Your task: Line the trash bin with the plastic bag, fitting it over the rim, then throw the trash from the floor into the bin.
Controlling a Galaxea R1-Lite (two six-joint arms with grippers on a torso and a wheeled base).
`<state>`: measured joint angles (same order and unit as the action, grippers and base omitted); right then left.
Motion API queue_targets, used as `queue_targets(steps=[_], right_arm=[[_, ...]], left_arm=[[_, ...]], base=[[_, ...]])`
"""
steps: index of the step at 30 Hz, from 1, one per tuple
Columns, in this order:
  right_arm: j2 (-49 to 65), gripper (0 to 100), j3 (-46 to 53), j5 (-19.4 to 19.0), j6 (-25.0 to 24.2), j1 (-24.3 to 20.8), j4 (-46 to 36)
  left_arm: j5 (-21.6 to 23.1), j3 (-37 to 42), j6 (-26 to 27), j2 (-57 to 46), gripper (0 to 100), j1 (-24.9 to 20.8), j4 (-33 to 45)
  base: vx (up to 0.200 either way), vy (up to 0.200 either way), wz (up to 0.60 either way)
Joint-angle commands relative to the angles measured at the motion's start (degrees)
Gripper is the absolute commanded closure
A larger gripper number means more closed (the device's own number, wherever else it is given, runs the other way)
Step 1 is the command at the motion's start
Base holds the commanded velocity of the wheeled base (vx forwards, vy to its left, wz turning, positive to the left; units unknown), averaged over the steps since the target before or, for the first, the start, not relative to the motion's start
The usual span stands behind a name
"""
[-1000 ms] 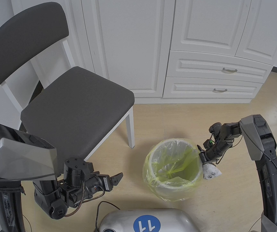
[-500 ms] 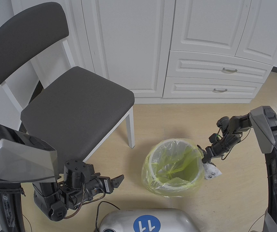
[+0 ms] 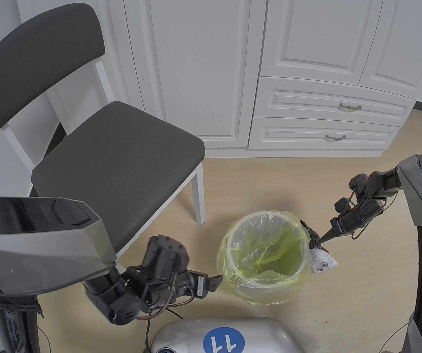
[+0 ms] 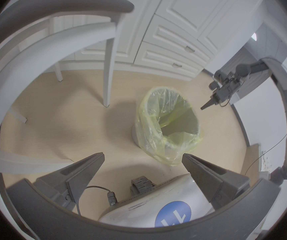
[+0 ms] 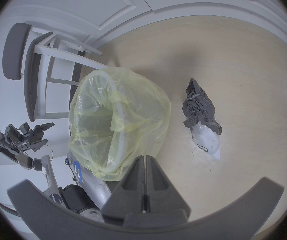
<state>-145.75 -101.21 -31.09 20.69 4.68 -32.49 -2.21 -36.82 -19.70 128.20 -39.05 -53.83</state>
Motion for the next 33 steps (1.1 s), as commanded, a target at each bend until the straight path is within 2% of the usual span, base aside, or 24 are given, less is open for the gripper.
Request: queue_targets(steps=[1,3,4,6,12,15,23,33], right_arm=[[-1.0,100,0.1,-1.8,2.7,1.6,0.3],[-1.4,100,0.0,-1.9,3.1,1.9,0.3],[-1.4,100,0.0,-1.9,3.1,2.0,0.3],[-1.6,100,0.0,-1.9,3.2,2.1,0.4],[-1.6,100,0.3,-1.9,3.3,2.2,0.3],[-1.6,100,0.2,-1.9,3.3,2.2,0.3],[-1.6,100,0.1,-1.8,3.4,2.1,0.4],[-1.7,100,0.1,-1.8,3.4,2.1,0.4]], left_arm=[[-6.9,-29.2,1.1,3.1,0,-8.2,31.9],[-9.6,-36.4,-1.2,5.4,0,-9.5,39.5],[-9.7,-36.8,-1.4,5.6,0,-9.6,40.0],[-11.3,-45.4,-4.7,9.0,0,-10.6,48.6],[-13.3,-57.4,-7.3,16.1,0,-11.1,61.1],[-14.6,-61.8,-7.4,19.5,0,-10.6,63.8],[-14.7,-70.0,-7.4,24.5,0,-9.6,70.5],[-16.4,-75.2,-7.4,26.5,0,-9.2,76.1]], base=[[0.000,0.000,0.00],[0.000,0.000,0.00],[0.000,0.000,0.00],[0.000,0.000,0.00],[0.000,0.000,0.00],[0.000,0.000,0.00],[0.000,0.000,0.00],[0.000,0.000,0.00]])
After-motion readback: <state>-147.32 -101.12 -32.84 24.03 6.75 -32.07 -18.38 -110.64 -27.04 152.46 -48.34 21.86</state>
